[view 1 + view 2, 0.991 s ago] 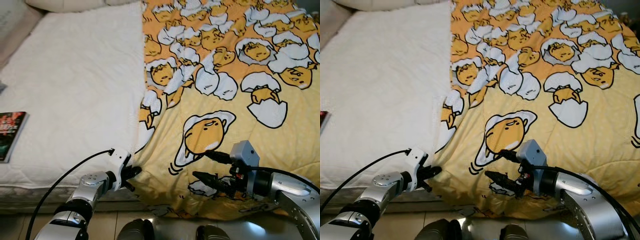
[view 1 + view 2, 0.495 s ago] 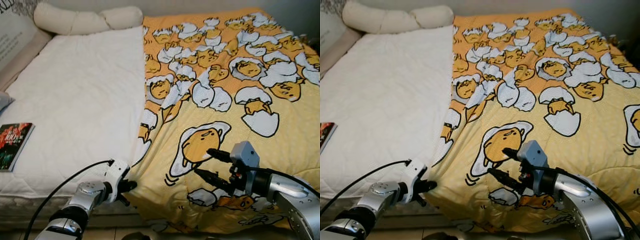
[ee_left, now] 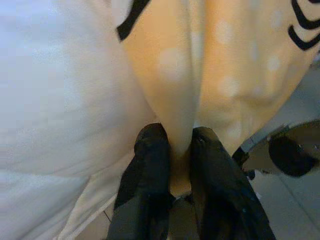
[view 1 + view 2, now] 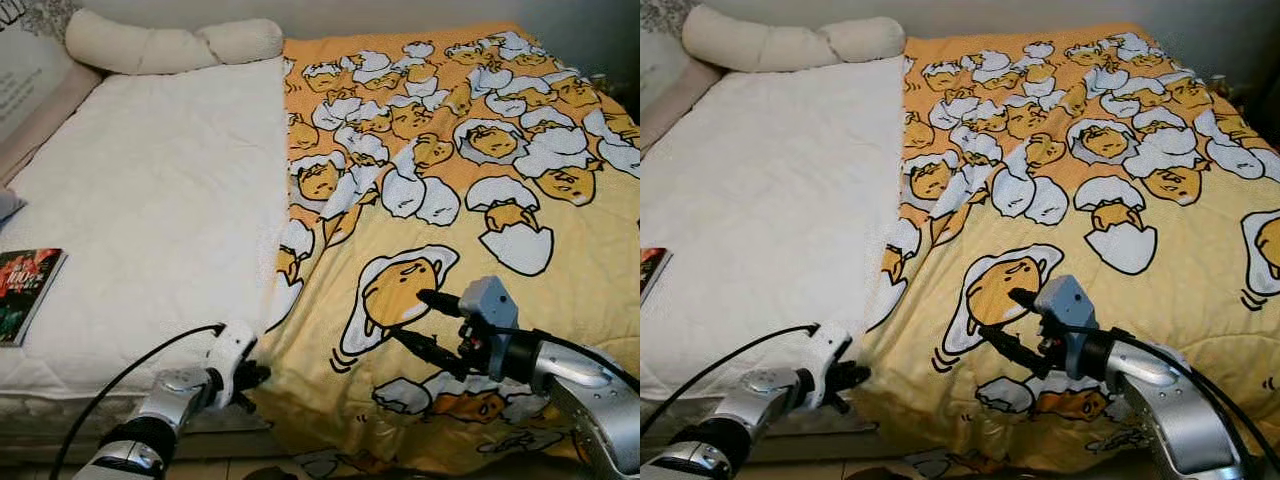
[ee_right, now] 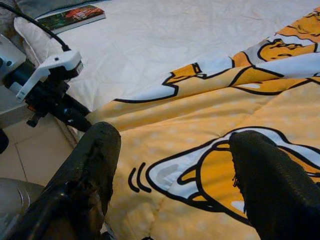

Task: Clean up the room

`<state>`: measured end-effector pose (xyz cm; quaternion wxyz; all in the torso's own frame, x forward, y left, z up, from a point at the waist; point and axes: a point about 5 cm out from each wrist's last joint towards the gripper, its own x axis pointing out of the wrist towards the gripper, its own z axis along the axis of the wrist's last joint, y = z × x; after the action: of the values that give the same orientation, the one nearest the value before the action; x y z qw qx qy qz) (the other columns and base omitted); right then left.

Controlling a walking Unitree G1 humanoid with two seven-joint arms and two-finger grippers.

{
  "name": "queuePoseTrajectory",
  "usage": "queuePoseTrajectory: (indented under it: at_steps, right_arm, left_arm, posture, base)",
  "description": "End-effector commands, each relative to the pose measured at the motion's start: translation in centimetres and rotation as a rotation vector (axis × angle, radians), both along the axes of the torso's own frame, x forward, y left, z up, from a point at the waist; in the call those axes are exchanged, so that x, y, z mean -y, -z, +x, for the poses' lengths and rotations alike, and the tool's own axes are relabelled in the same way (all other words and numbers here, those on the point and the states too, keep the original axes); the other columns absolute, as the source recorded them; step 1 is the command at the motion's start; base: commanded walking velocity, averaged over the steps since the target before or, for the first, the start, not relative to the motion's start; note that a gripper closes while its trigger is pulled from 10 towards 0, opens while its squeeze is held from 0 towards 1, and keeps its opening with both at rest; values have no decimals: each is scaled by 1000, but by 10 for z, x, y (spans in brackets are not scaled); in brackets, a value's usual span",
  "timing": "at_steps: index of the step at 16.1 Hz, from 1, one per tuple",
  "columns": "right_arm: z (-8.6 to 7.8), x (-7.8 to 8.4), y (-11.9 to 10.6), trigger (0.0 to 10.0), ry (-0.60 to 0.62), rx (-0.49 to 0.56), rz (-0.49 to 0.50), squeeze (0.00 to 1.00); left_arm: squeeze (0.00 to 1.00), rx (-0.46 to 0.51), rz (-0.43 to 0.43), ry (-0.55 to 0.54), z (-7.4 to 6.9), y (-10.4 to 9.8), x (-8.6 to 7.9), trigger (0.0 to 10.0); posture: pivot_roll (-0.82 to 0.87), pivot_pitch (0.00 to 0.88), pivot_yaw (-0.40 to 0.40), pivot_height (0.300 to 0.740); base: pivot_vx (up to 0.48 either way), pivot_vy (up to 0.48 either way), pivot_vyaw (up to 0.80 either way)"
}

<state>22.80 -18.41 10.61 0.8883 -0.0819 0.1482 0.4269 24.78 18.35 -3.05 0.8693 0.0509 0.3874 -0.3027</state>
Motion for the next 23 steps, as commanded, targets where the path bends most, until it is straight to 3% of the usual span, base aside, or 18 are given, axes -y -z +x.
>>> queuePoseTrajectory:
  at_steps: [1,2,3,5,7,8,9,11,12,15,18,23]
  right_arm:
    - [1,-1,2,10000,8,4,-5,0]
    - [1,0,4,10000,19,4,-7,0]
    - [4,2,5,10000,74,-40,50,0]
    - [7,3,6,10000,117,-47,84,0]
    - [14,-2,8,10000,237,-47,173,0]
    - [15,-3,8,10000,262,-41,185,0]
    - [17,-3,10,10000,315,-33,181,0]
    - [22,-6,14,10000,399,-15,167,0]
    - [26,-6,14,10000,463,12,163,0]
    - [32,0,18,10000,671,-13,198,0]
    - [33,0,19,10000,778,23,201,0]
    - [41,-15,10,10000,758,39,247,0]
  left_arm:
    - [1000,15,-3,-34,-1,-2,-11,10000]
    - [1000,22,-9,-53,-3,-2,-15,10000]
    - [1000,101,-89,-139,-8,-8,-27,10000]
    - [1000,192,-147,-222,-6,-19,-36,10000]
    - [1000,417,-230,-405,9,-65,-50,10000]
    - [1000,463,-238,-424,11,-77,-50,10000]
    - [1000,568,-186,-456,18,-97,-44,10000]
    - [1000,656,-133,-476,21,-120,-33,10000]
    - [827,722,-127,-473,18,-128,-27,10000]
    - [796,733,-90,-551,12,-136,-21,10000]
    - [792,731,-38,-577,7,-147,-7,10000]
    - [792,723,17,-579,9,-153,-8,10000]
  posture:
    - [-97,0,105,740]
    - [-96,0,104,740]
    - [-86,0,98,740]
    - [-77,0,89,740]
    - [-80,0,88,740]
    - [-81,0,88,740]
    - [-96,0,93,740]
    - [-112,0,106,740]
    - [-112,0,109,740]
    - [-96,0,86,740]
    - [-61,0,64,740]
    - [-72,0,64,740]
  base:
    - [0,0,0]
    - [0,0,0]
    - [0,0,0]
    - [0,0,0]
    - [0,0,0]
    - [0,0,0]
    - [0,0,0]
    - [0,0,0]
    - [0,0,0]
    - [0,0,0]
    - [0,-189,0]
    - [0,-319,0]
